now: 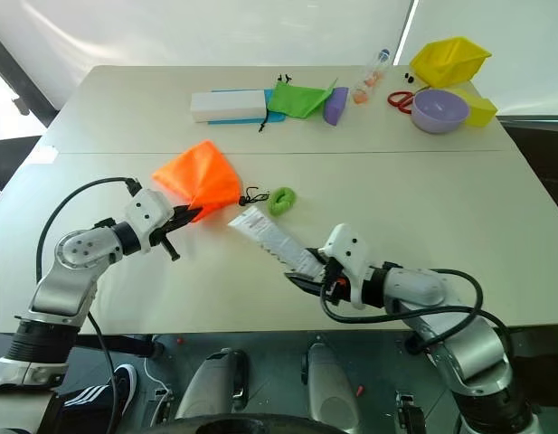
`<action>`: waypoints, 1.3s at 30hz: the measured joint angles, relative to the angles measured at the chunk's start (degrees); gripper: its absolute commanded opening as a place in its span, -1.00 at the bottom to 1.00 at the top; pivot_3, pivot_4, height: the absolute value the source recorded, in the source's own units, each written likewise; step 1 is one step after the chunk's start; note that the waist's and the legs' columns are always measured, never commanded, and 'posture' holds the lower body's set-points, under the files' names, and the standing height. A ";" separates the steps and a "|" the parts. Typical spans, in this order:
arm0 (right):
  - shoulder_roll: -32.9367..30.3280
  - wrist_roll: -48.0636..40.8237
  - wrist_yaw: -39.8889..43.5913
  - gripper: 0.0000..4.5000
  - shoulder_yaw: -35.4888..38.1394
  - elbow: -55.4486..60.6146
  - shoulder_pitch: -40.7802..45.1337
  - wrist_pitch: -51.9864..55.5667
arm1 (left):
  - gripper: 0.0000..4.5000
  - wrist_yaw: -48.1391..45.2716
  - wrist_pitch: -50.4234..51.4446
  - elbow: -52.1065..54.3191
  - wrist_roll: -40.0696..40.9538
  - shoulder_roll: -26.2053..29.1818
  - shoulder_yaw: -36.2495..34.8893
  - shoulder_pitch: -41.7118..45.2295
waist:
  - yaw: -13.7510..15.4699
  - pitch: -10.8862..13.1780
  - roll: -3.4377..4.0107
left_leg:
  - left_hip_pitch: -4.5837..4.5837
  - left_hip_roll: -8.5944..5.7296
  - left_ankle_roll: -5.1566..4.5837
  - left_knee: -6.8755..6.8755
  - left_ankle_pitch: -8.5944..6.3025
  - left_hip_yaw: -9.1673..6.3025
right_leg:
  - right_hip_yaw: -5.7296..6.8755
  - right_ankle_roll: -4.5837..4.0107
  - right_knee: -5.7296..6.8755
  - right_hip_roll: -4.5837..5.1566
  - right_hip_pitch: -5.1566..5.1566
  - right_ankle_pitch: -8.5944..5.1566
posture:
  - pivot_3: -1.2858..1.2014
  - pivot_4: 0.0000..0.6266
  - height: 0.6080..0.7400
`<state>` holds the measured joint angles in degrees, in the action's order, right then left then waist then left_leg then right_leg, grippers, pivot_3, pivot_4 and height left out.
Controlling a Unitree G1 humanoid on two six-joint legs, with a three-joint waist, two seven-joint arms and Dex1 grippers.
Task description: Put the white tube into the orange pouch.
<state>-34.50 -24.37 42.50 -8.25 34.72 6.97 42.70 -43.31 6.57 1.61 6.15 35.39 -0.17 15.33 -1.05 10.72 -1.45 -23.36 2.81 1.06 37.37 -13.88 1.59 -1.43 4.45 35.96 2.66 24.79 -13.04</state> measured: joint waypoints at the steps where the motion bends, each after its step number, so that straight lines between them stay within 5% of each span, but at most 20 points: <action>1: 1.03 1.23 0.08 -0.18 -2.17 -2.79 1.81 -1.02 | -1.00 -0.08 0.55 0.78 0.14 0.06 -0.04 -0.19 | -0.04 0.00 0.00 | -0.01 0.00 0.00 -0.02 0.00 -0.01 | 0.01 -0.05 0.00 -0.01 0.02 0.03 | 0.03 -0.52 1.00; 14: 10.71 7.45 0.80 -0.18 -12.82 -22.68 15.46 -4.47 | -1.00 -0.18 3.61 5.22 0.85 0.55 -0.73 -2.15 | 0.22 0.00 -0.01 | -0.08 0.01 -0.01 -0.12 0.01 0.03 | 0.01 0.01 0.05 -0.07 0.13 0.00 | 0.03 -0.52 1.00; 20: 15.32 8.56 0.66 -0.18 -13.26 -28.52 19.41 -6.43 | -1.00 0.01 5.60 8.25 0.82 0.56 -0.69 -2.63 | 0.09 0.00 -0.01 | -0.06 0.04 -0.01 -0.14 0.01 0.01 | 0.01 0.00 0.14 -0.11 0.16 0.01 | 0.03 -0.52 1.00; 39: 16.51 8.43 3.06 -0.18 -8.25 -33.16 22.49 -8.62 | -1.00 -2.77 7.66 9.68 1.33 2.96 -0.70 -3.88 | 0.14 0.00 0.00 | -0.07 0.03 -0.01 -0.14 0.01 0.03 | 0.00 0.01 0.13 -0.10 0.17 0.01 | 0.03 -0.52 1.00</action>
<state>-17.98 -15.93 45.55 -16.51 1.56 29.46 34.08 -46.08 14.23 11.29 7.49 38.34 -0.87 11.45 -0.91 10.72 -1.45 -23.43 2.84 1.05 37.23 -13.87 1.62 -1.43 4.46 36.10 2.56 24.97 -13.03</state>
